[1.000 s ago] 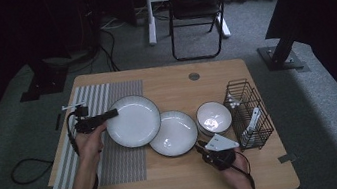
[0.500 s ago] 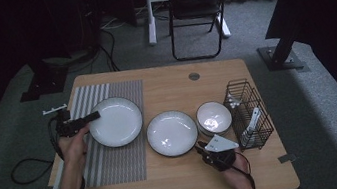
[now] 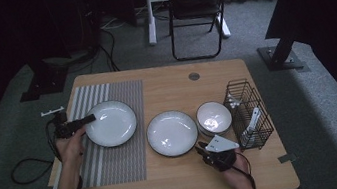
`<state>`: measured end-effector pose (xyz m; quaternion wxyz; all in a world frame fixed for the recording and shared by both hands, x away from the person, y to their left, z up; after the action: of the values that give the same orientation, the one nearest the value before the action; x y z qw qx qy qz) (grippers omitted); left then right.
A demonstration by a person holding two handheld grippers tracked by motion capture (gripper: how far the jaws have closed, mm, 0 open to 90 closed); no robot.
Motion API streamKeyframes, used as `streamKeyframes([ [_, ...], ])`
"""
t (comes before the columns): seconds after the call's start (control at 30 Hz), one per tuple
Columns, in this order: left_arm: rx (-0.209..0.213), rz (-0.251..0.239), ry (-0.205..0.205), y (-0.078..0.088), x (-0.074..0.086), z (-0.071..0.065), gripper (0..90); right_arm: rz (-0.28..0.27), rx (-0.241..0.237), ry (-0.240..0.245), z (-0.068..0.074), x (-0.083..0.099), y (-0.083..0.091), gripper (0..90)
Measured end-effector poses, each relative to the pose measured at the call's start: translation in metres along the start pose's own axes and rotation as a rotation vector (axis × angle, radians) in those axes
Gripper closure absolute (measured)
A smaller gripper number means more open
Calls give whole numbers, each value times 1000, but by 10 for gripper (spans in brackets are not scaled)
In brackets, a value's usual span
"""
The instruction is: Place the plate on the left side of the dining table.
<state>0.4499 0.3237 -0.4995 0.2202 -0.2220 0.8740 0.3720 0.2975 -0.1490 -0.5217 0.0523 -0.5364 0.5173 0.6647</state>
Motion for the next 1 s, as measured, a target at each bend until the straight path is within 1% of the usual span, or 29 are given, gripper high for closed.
streamKeyframes([
  [0.07,-7,1,9,-2,0,2,822,0,-1,0,1,0,0,753],
  [0.13,-4,6,18,-4,-1,5,822,1,-3,2,1,0,-1,752],
  [0.23,-8,8,15,-6,-2,6,822,1,-4,1,0,0,-1,752],
  [0.43,-18,19,20,-6,-1,10,822,-1,-5,-4,0,1,0,752],
  [0.6,-25,25,36,-7,1,16,822,-2,-8,3,1,1,0,752],
  [0.8,-28,19,51,-5,1,20,821,1,-9,4,1,2,0,752],
  [0.93,-39,30,40,-6,2,20,821,2,-9,5,1,2,0,752],
  [1.0,-35,32,45,-7,3,22,821,3,-9,6,1,2,0,752],
])
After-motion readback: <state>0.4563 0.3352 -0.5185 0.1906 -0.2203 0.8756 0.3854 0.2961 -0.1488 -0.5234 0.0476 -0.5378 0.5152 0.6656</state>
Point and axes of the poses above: each handheld gripper's, and its own axes: y roughly backward along the jaws, x roughly out of its underside, z roughly to its left, the point moved 3 cm from there along -y, roughly forward along the jaws, and after that the axes turned 7 degrees about z, right-handed, at the moved point
